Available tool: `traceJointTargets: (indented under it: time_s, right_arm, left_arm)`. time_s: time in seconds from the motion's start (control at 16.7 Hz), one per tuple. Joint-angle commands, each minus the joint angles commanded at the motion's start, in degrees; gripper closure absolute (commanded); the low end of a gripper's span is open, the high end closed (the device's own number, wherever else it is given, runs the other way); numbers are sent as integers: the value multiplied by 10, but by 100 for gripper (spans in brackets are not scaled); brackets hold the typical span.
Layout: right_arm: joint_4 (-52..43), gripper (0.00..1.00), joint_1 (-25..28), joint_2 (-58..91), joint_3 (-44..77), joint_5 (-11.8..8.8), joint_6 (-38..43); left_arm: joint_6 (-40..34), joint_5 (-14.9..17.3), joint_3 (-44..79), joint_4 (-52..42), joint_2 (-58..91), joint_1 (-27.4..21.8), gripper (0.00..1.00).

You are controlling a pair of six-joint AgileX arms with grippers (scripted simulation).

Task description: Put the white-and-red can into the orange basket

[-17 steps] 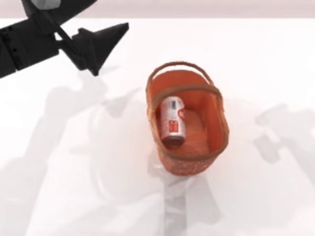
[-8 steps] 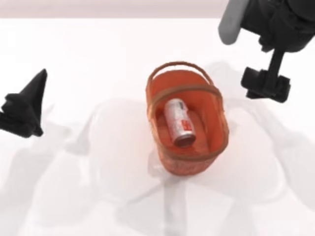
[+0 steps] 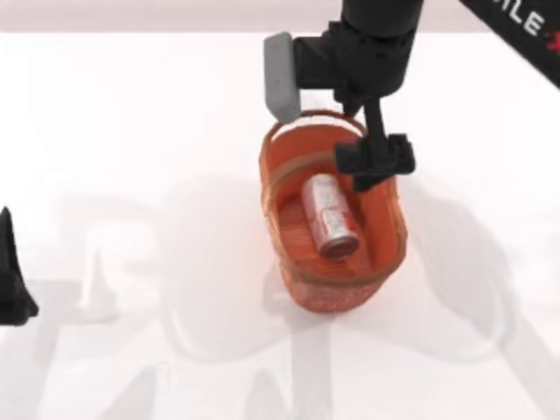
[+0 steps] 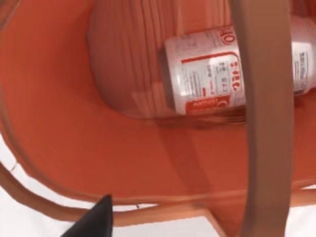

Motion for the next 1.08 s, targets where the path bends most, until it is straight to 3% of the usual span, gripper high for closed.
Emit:
traceJointTargets:
  time_s: [0.3,0.72,1.08]
  right_arm:
    - [-47,0,23,77,106,5,-38]
    - [-46,0,21,78,106,5,-39]
    - [20,0,24,43,2,4,-39]
  left_arm:
    - [3,-45,-44,-31,-79,11,0]
    - [3,-46,-46,-32,-82,12,0]
    - [3,-46,-46,-32,-82,12,0]
